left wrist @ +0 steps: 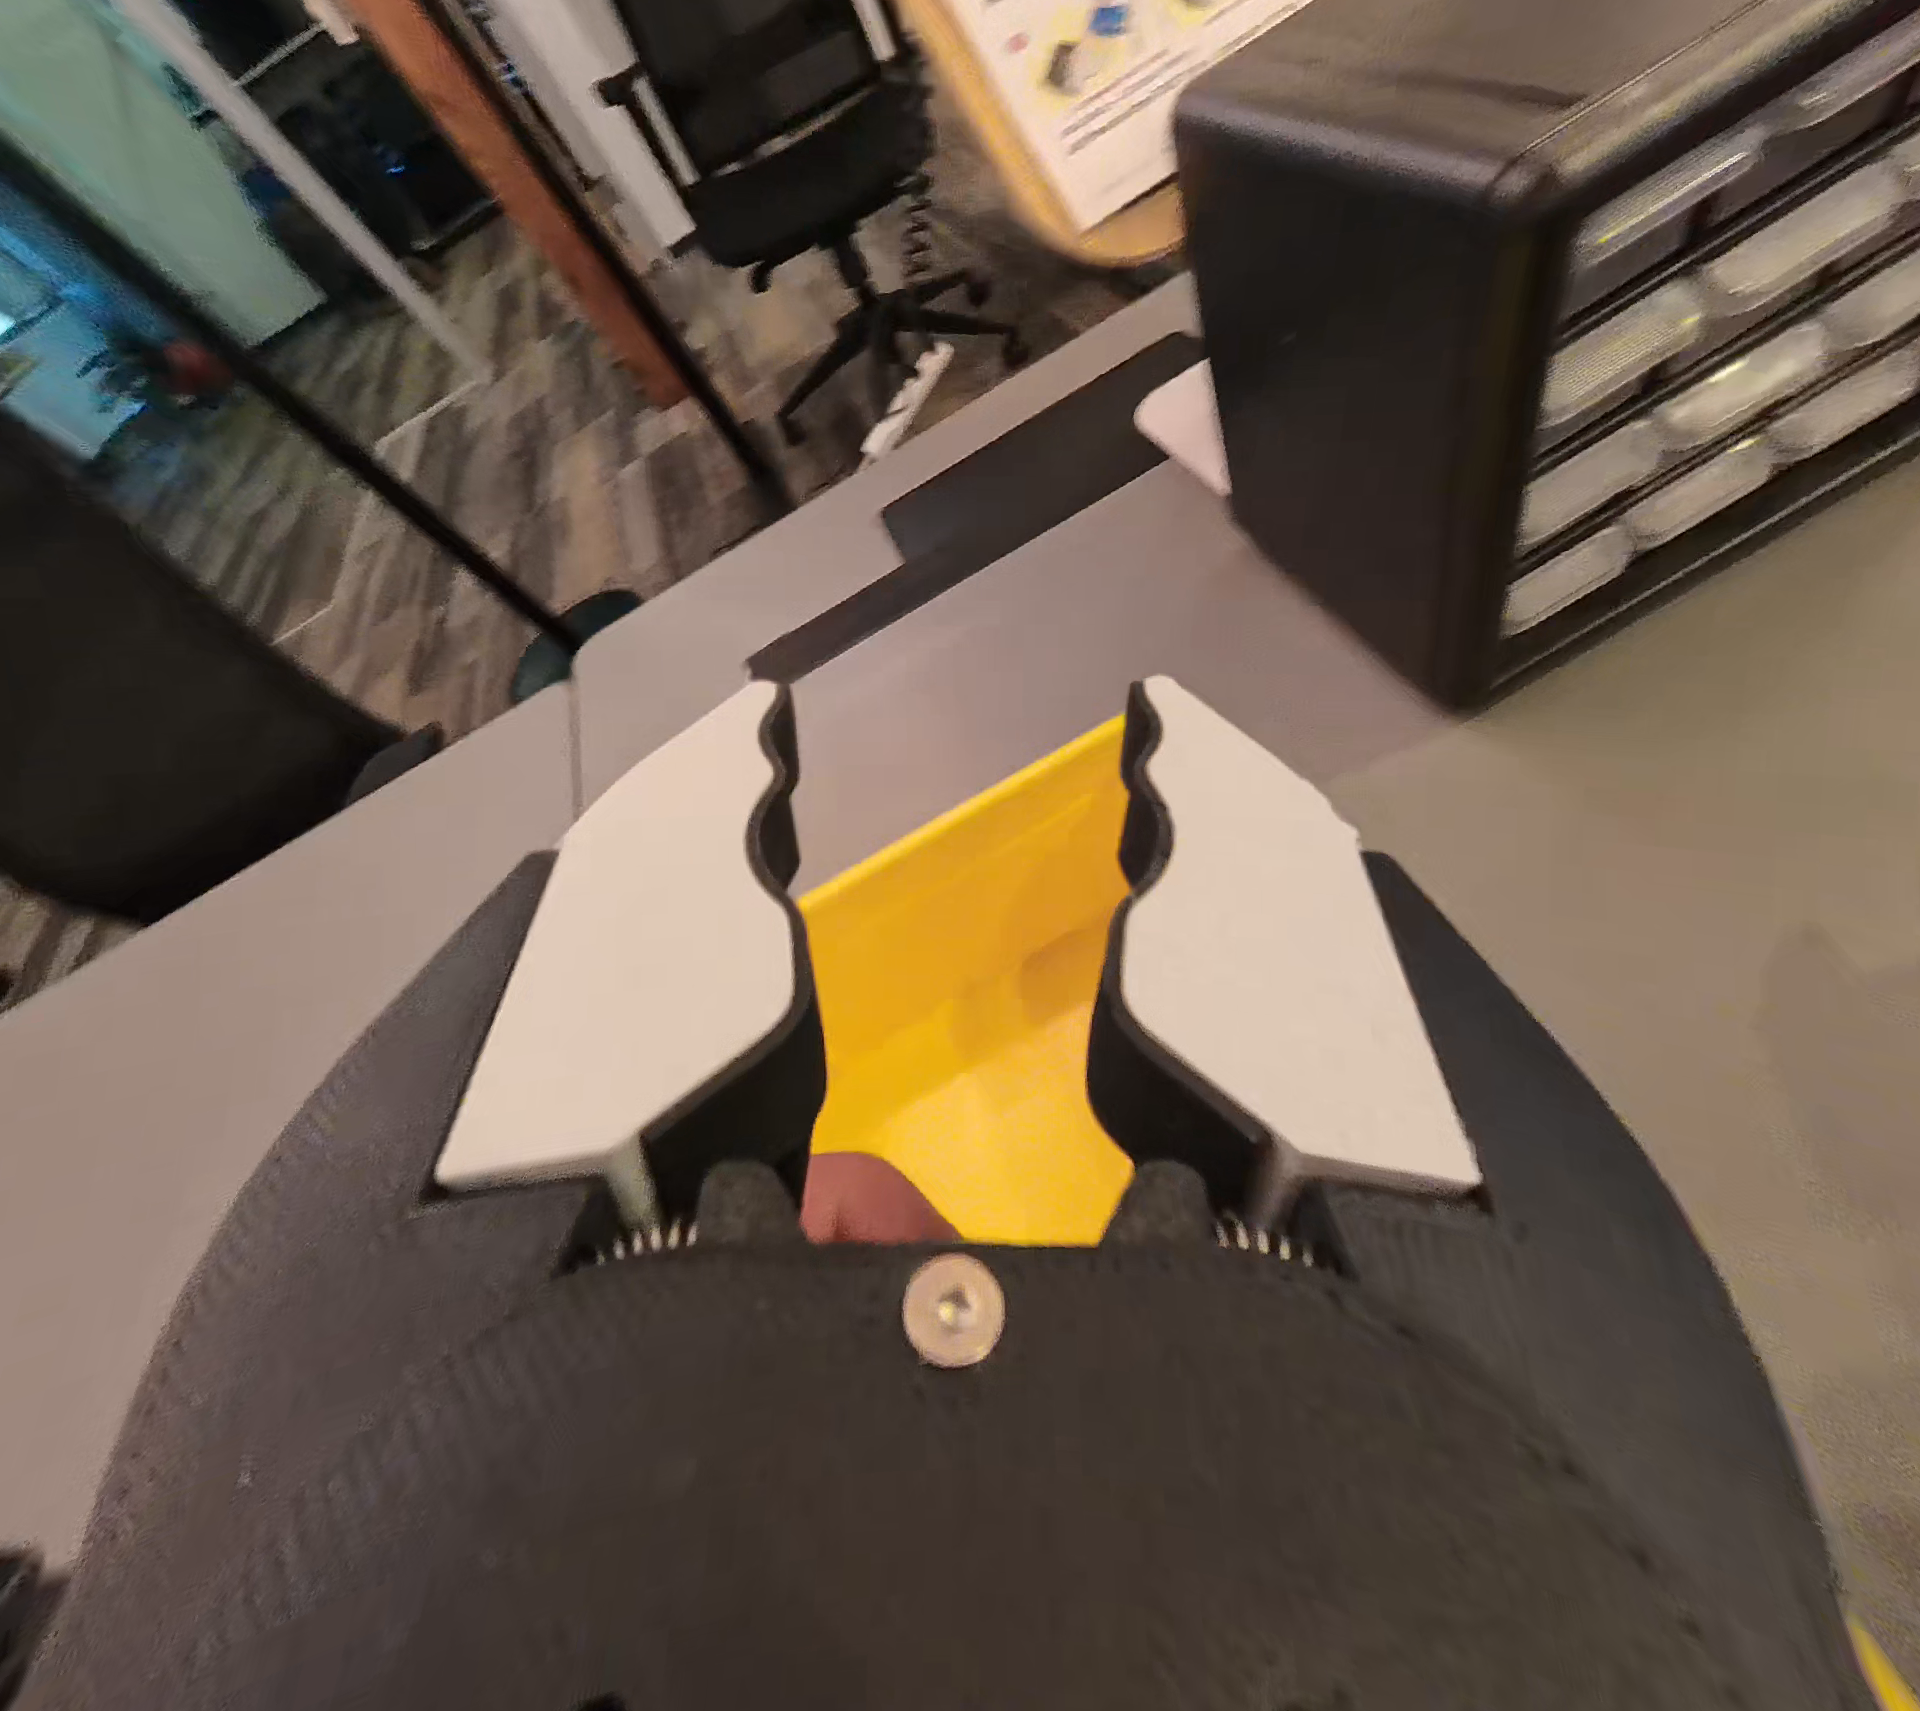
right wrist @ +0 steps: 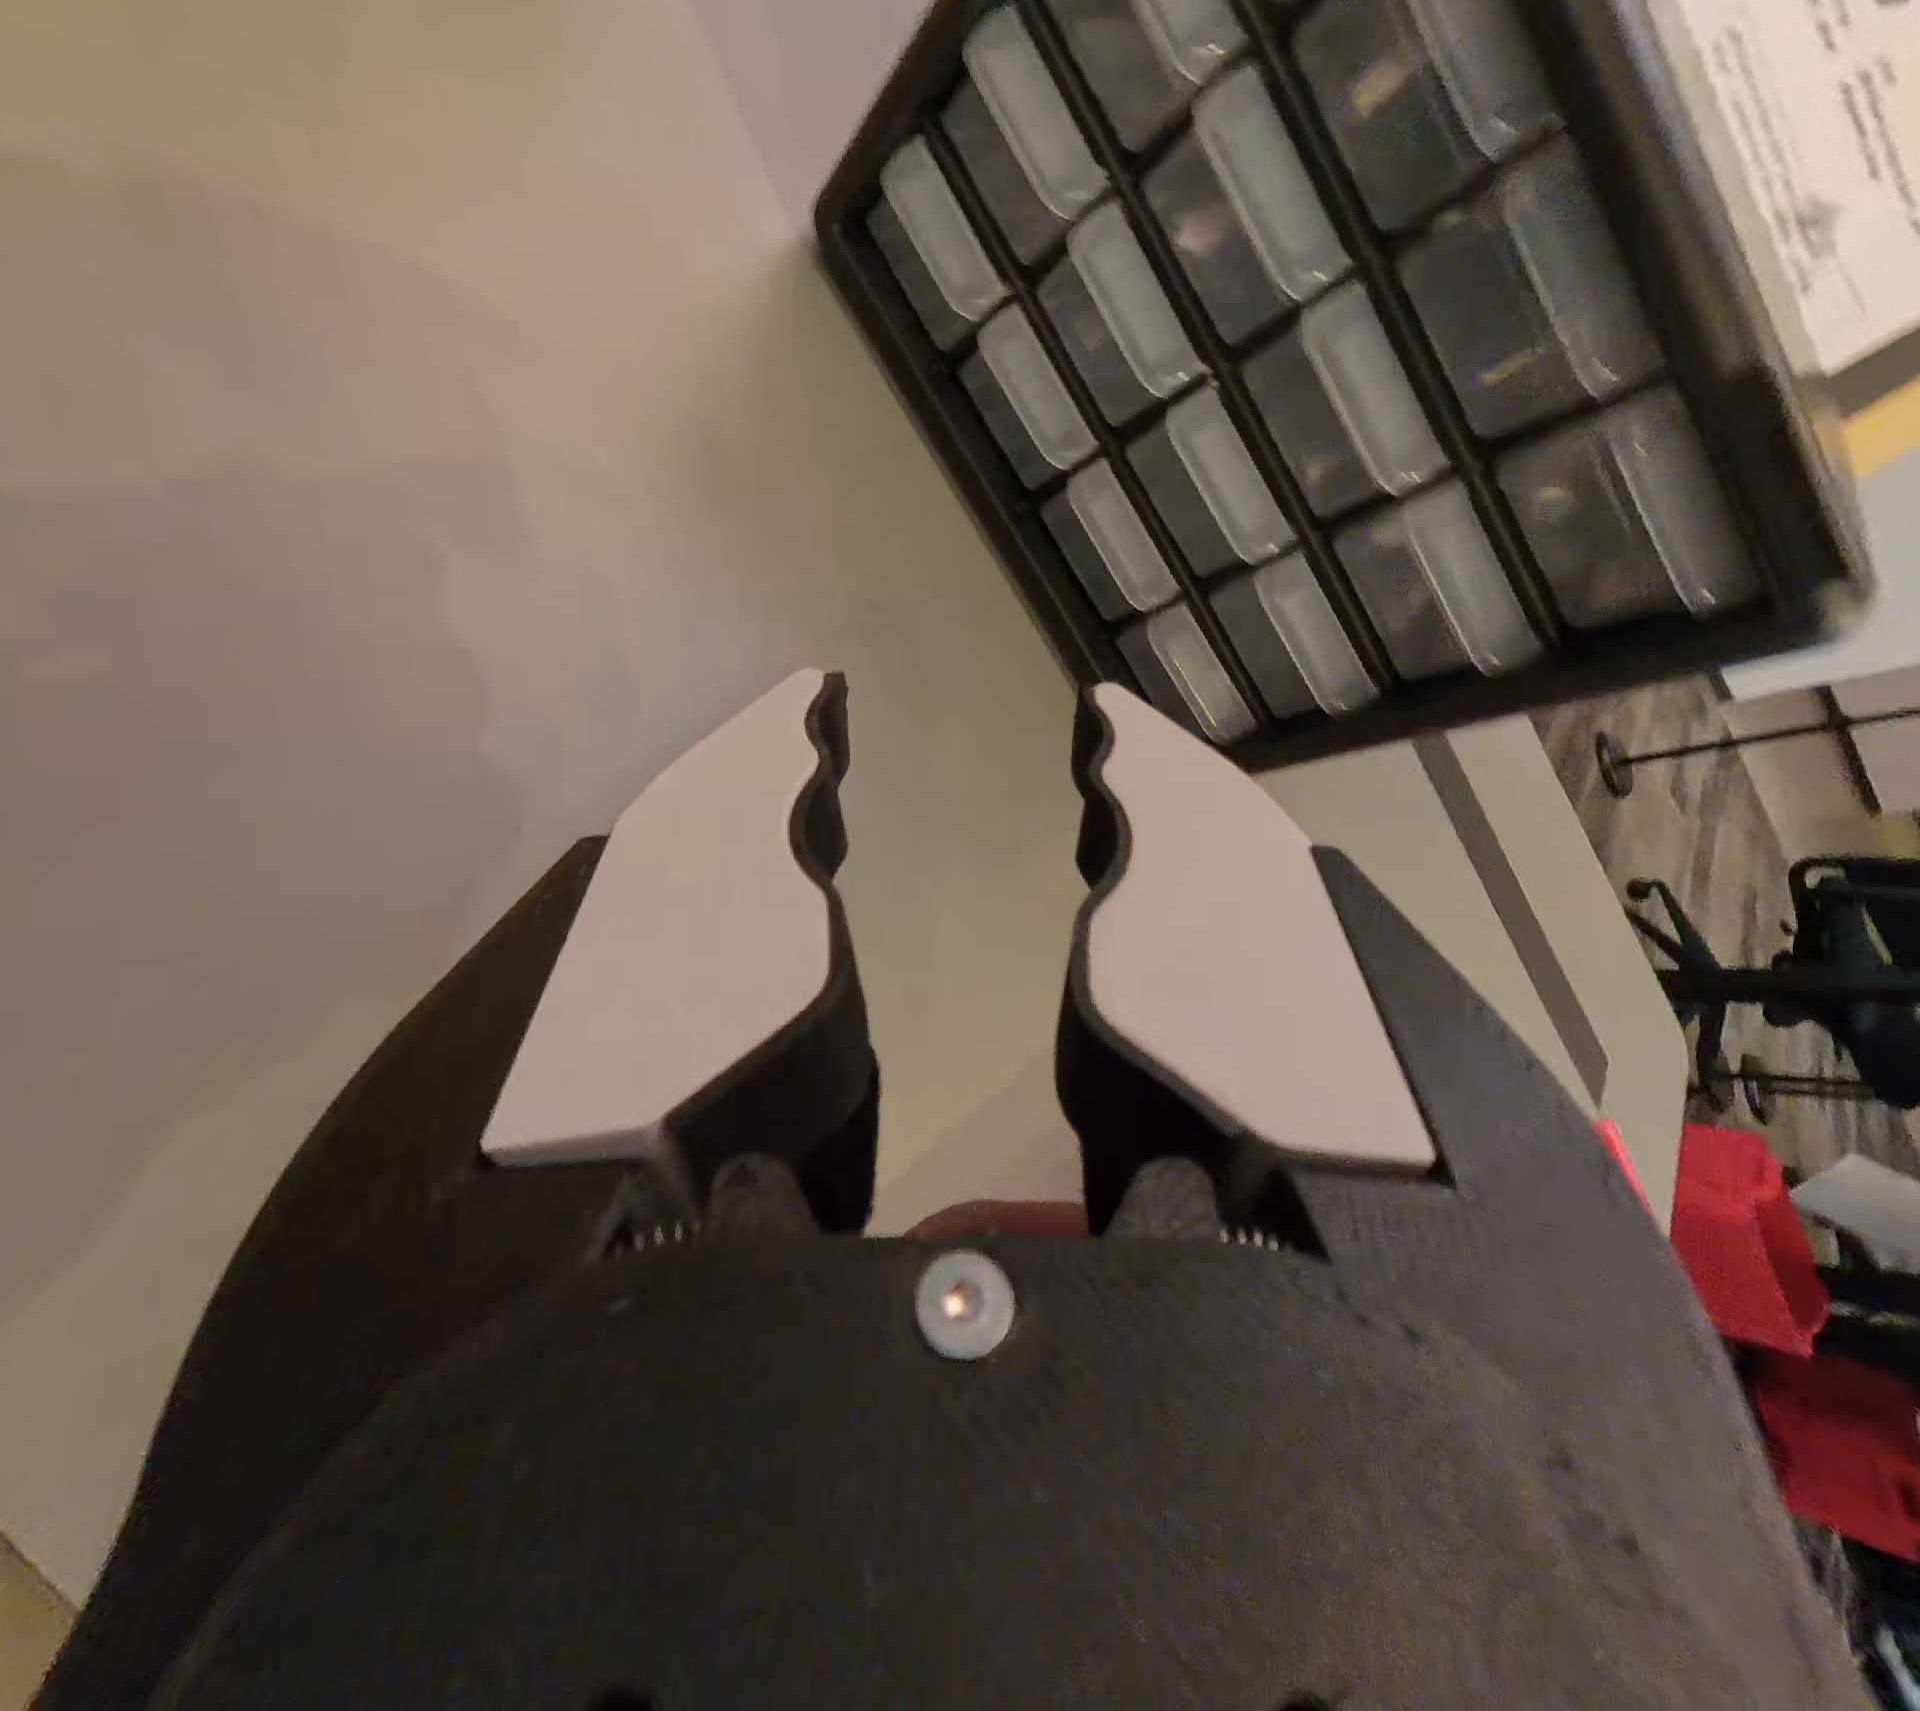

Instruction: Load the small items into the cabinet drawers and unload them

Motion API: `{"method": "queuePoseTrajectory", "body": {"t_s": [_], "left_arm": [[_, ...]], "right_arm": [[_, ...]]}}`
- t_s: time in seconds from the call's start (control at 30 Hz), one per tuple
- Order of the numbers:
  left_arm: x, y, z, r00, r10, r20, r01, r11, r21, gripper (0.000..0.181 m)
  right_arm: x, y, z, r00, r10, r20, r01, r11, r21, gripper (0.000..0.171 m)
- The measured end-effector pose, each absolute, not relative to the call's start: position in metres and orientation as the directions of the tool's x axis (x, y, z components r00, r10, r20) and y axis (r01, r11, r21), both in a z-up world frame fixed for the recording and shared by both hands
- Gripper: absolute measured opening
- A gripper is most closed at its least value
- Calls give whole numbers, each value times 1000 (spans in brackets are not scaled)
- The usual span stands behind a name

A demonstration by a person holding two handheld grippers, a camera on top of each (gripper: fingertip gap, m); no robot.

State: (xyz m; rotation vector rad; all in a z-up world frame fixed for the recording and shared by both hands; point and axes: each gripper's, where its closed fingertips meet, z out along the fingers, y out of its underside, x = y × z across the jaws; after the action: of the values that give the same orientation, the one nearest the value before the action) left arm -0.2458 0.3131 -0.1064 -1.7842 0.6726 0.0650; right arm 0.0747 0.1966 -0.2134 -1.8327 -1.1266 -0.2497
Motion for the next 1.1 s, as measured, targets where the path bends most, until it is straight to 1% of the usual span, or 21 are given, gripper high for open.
{"method": "queuePoseTrajectory", "body": {"t_s": [0.03,0.13,0.2,0.27,0.33,0.43,0.5,0.57,0.67,0.73,0.8,0.83,0.9,0.93,1.0,1.1], "left_arm": [[-262,307,-110,845,-374,-382,-470,-178,-865,59],[-311,289,-130,862,-295,-412,-489,-270,-829,61],[-332,277,-140,887,-271,-375,-450,-315,-836,62],[-354,268,-148,894,-228,-385,-444,-356,-822,63],[-367,259,-154,914,-213,-345,-403,-374,-836,63],[-387,249,-172,934,-198,-298,-357,-457,-815,73],[-397,244,-179,947,-168,-275,-322,-473,-820,75],[-401,238,-185,964,-146,-223,-267,-485,-833,76],[-407,230,-207,969,-149,-195,-245,-546,-801,76],[-413,224,-224,966,-157,-206,-259,-595,-761,74],[-416,219,-232,969,-151,-197,-248,-614,-749,68],[-417,216,-232,970,-148,-191,-241,-620,-747,58],[-424,213,-231,963,-130,-236,-264,-629,-731,51],[-427,211,-231,960,-124,-252,-272,-637,-722,47],[-431,208,-241,958,-131,-254,-275,-672,-688,44],[-437,202,-265,963,-136,-232,-254,-746,-616,42]], "right_arm": [[83,197,-210,581,571,580,769,-151,-621,41],[117,197,-196,657,468,591,725,-176,-666,43],[149,197,-185,712,373,595,689,-207,-694,46],[184,193,-164,753,264,602,655,-215,-725,46],[222,185,-142,781,155,605,624,-229,-747,47],[288,168,-121,805,10,593,571,-281,-771,45],[336,152,-116,812,-81,578,524,-335,-783,47],[382,132,-115,768,-166,619,516,-412,-751,51],[445,101,-132,686,-232,690,482,-566,-669,53],[475,87,-160,723,-228,652,388,-648,-656,58],[498,74,-192,778,-227,586,272,-719,-640,60],[505,70,-200,797,-247,552,237,-712,-661,60],[513,66,-211,841,-277,465,163,-690,-705,59],[516,64,-219,856,-276,437,133,-699,-702,60],[517,59,-237,884,-242,401,96,-744,-662,64],[509,63,-246,922,-213,324,74,-724,-686,52]]}}
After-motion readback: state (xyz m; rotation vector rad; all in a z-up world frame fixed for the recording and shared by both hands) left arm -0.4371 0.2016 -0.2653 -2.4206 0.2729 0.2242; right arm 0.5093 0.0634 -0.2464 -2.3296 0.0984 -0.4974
